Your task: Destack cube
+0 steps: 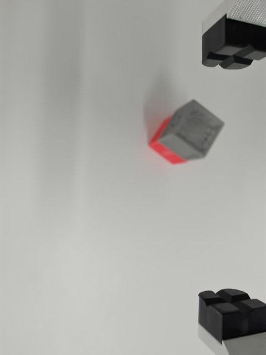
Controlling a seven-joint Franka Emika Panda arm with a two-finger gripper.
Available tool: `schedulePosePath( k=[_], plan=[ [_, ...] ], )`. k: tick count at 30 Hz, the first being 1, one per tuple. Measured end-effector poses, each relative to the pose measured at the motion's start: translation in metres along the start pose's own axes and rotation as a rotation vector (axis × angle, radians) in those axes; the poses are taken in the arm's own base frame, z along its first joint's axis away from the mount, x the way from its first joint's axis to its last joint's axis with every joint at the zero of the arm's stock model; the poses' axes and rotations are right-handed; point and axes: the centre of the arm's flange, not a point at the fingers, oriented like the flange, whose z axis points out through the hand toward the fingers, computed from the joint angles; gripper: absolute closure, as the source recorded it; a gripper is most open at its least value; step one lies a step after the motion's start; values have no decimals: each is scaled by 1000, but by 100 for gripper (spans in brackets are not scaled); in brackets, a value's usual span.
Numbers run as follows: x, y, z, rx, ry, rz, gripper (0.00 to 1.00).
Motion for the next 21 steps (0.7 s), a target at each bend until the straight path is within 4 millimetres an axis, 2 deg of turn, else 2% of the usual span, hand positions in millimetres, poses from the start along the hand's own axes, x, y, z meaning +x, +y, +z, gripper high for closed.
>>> schedulePosePath(
  k=[21],
  plan=[
    [-1, 2, 5, -3, -3, 9, 0]
  ],
)
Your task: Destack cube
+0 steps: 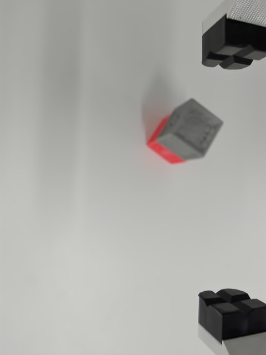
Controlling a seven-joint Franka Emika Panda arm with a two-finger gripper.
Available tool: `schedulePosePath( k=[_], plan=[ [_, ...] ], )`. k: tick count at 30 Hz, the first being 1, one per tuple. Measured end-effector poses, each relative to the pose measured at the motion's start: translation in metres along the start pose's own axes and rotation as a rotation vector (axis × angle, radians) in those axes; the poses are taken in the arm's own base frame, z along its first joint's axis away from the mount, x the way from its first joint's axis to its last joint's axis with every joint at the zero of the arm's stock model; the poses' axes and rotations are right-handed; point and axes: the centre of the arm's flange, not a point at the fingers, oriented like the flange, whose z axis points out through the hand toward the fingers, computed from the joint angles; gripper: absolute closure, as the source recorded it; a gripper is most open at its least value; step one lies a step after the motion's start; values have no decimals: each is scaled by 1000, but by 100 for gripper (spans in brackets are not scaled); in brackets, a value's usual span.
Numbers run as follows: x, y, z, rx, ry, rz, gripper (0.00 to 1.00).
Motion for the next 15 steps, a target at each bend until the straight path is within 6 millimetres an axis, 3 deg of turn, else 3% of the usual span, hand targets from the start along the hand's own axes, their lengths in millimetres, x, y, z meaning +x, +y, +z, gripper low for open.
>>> schedulePosePath(
  k=[15],
  plan=[
    [-4, 15, 18, -2, -4, 56, 0]
  ],
)
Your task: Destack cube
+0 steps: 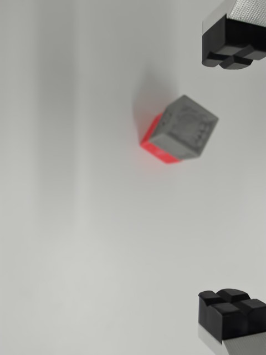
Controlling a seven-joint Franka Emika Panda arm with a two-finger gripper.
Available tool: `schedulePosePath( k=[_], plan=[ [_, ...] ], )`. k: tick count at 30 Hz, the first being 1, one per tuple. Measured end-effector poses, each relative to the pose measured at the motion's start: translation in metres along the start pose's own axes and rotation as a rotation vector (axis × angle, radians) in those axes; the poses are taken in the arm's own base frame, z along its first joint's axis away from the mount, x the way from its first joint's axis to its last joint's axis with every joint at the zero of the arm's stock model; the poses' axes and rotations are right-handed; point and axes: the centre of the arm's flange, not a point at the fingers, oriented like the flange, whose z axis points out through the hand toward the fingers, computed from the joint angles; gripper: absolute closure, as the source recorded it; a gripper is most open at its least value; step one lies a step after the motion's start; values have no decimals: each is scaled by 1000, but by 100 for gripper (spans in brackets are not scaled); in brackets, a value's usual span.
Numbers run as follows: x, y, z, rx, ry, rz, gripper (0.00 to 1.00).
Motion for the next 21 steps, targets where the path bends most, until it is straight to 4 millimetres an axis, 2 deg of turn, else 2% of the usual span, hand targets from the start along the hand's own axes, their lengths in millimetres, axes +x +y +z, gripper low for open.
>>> schedulePosePath(
  k=[21],
  plan=[
    [-5, 34, 41, -1, -13, 130, 0]
  ],
)
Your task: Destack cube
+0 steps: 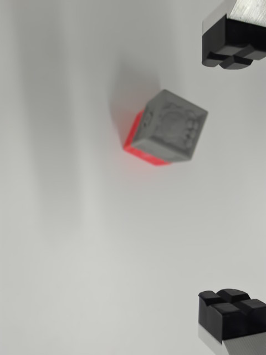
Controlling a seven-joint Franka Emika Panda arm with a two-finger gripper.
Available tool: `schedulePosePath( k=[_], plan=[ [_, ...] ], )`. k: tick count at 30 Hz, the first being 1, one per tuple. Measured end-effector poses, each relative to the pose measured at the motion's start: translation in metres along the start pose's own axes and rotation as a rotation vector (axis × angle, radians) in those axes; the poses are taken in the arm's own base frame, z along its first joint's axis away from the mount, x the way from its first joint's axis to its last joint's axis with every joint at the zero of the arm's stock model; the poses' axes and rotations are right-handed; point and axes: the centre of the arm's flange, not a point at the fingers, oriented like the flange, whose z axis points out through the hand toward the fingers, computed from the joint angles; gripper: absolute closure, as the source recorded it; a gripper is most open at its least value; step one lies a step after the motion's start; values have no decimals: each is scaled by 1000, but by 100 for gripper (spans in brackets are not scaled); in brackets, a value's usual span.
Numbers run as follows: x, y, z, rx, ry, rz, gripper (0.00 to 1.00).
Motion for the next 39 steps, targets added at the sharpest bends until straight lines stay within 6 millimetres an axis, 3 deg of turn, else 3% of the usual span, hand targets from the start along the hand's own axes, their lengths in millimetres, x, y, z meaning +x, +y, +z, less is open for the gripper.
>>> schedulePosePath(
  k=[34, 39],
  plan=[
    [-1, 77, 92, 1, -28, 293, 0],
    [0, 79, 109, 3, -27, 305, 0]
  ],
)
